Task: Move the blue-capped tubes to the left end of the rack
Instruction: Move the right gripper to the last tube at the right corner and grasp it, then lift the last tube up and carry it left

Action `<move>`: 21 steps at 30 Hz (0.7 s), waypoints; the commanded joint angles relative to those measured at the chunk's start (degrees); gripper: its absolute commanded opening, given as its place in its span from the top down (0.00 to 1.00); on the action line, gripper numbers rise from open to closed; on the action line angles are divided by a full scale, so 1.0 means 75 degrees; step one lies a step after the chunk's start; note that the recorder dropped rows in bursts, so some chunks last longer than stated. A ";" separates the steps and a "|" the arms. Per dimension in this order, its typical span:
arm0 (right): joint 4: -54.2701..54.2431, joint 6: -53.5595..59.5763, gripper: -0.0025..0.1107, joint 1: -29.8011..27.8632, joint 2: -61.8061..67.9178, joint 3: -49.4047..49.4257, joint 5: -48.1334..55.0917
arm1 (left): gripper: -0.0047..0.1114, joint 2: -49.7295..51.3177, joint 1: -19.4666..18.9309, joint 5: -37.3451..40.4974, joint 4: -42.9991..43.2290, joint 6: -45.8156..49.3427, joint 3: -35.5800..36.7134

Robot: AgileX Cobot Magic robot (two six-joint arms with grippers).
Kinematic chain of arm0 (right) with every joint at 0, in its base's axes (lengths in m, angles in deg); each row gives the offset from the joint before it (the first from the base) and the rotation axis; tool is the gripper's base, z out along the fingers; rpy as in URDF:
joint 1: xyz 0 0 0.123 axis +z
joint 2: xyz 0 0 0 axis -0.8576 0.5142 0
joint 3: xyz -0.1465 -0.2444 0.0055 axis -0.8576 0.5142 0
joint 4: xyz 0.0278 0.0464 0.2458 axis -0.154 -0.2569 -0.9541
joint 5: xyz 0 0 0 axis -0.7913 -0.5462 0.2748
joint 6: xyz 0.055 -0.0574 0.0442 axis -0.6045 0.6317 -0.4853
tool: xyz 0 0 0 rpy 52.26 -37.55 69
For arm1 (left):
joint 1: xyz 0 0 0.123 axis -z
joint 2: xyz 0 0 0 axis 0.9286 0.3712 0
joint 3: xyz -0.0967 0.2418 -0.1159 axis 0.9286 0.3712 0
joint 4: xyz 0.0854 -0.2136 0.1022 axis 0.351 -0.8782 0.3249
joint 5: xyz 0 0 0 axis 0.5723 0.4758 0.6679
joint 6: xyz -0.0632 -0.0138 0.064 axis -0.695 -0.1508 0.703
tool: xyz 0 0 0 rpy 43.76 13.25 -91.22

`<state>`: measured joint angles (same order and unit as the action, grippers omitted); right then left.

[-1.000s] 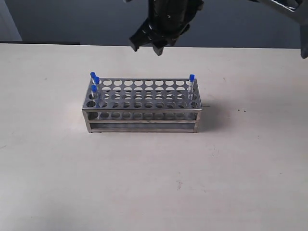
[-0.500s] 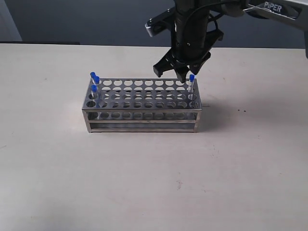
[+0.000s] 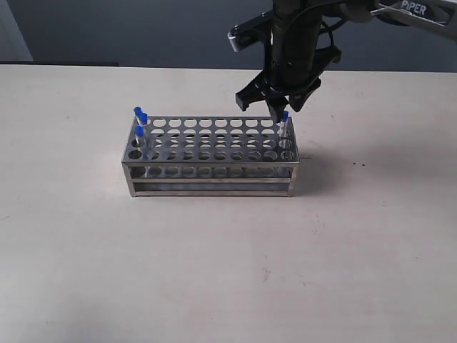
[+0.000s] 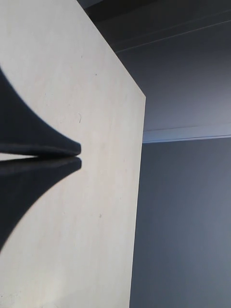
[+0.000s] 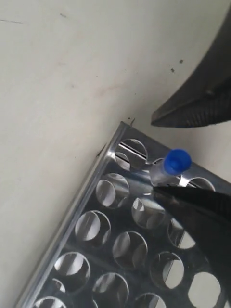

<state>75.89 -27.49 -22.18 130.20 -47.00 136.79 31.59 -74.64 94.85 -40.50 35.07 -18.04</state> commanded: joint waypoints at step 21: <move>-0.0701 0.0598 0.98 0.0594 -0.1757 0.0180 -0.0448 | 0.96 0.0026 0.0045 -0.0084 -0.0042 -0.0014 0.0029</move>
<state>73.80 -26.52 -19.20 118.66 -45.50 135.58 31.59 -74.64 94.85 -40.50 35.07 -18.04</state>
